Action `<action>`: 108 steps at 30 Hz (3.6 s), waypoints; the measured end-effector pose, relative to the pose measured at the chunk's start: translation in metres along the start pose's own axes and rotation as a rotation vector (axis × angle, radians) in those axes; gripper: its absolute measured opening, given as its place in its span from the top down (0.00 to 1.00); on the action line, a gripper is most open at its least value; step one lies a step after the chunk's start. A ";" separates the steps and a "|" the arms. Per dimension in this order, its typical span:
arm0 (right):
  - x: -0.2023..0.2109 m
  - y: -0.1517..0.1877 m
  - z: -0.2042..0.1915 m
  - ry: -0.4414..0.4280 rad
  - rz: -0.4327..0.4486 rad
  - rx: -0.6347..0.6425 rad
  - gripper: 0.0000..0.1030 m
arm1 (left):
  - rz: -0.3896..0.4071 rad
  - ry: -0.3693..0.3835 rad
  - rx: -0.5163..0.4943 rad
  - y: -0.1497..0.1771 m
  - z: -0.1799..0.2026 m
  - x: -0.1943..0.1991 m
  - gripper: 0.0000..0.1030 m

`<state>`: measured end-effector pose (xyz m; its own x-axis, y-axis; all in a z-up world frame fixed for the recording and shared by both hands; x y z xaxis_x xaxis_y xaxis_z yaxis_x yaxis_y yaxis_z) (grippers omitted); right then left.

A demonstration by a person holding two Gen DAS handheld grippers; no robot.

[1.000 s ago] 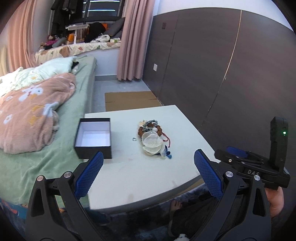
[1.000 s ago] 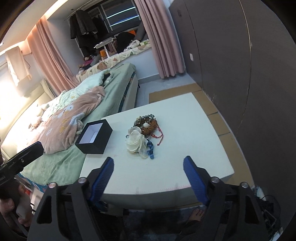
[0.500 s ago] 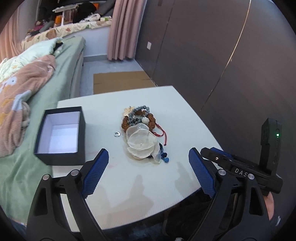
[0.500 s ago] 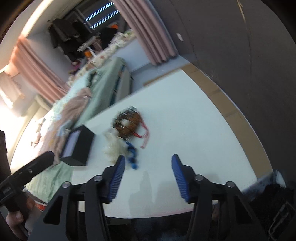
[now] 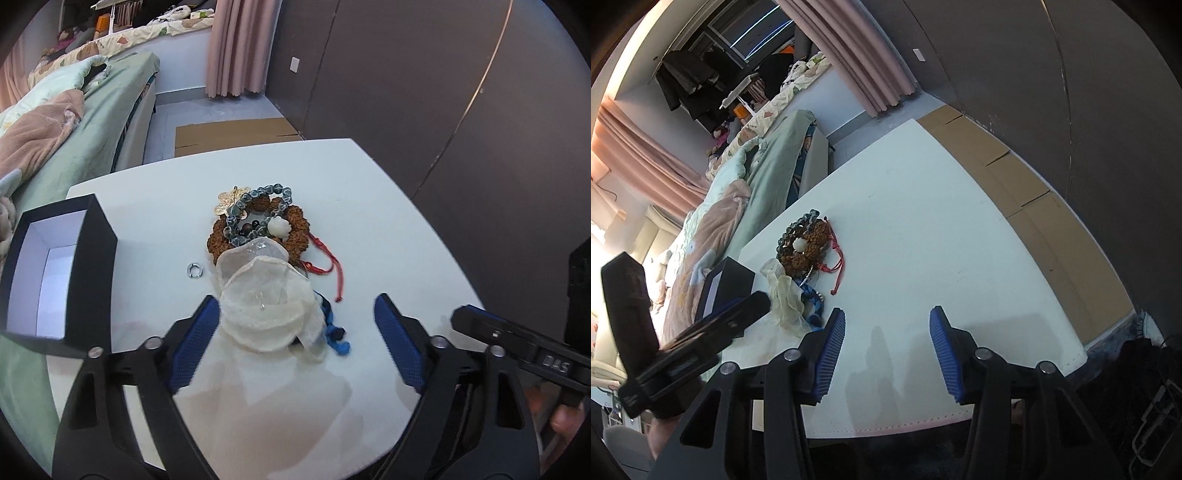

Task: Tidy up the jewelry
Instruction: 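Close the left tool on the white pouch while the right tool reaches the blue beaded strand, then carry the pouch into the black box with the left tool while the right tool carries the blue beads there, then grasp the grey beaded bracelet with the left tool while the right tool grasps the brown bead bracelet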

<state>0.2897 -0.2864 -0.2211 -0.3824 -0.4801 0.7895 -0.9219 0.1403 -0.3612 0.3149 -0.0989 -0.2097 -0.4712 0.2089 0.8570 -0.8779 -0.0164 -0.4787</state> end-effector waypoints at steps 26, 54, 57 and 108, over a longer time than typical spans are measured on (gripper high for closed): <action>-0.064 0.007 -0.069 0.076 -0.095 0.176 0.44 | 0.061 0.034 0.075 0.019 -0.066 0.069 0.89; -0.005 0.005 -0.144 -0.073 0.072 0.233 0.92 | 0.225 -0.041 0.172 0.053 -0.164 0.202 0.89; 0.007 0.002 -0.169 -0.101 0.084 0.273 0.92 | 0.244 -0.054 0.183 0.055 -0.174 0.216 0.89; -0.014 -0.050 -0.103 -0.107 -0.058 0.195 0.28 | 0.159 -0.120 0.135 -0.017 -0.128 0.114 0.06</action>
<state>0.3348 -0.1977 -0.1625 -0.3111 -0.5730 0.7582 -0.9084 -0.0553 -0.4145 0.2870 0.0507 -0.1280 -0.6044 0.0759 0.7931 -0.7913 -0.1725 -0.5865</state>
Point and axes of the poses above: each gripper's, at about its wrist camera, not at the fingertips, and x roughly against the way its jaws point, z to its right, y to its underside, the point moved 8 cm from there along -x, roughly the way its jaws point, and after that the axes turned 8 degrees about -z, right-handed, at the moved point
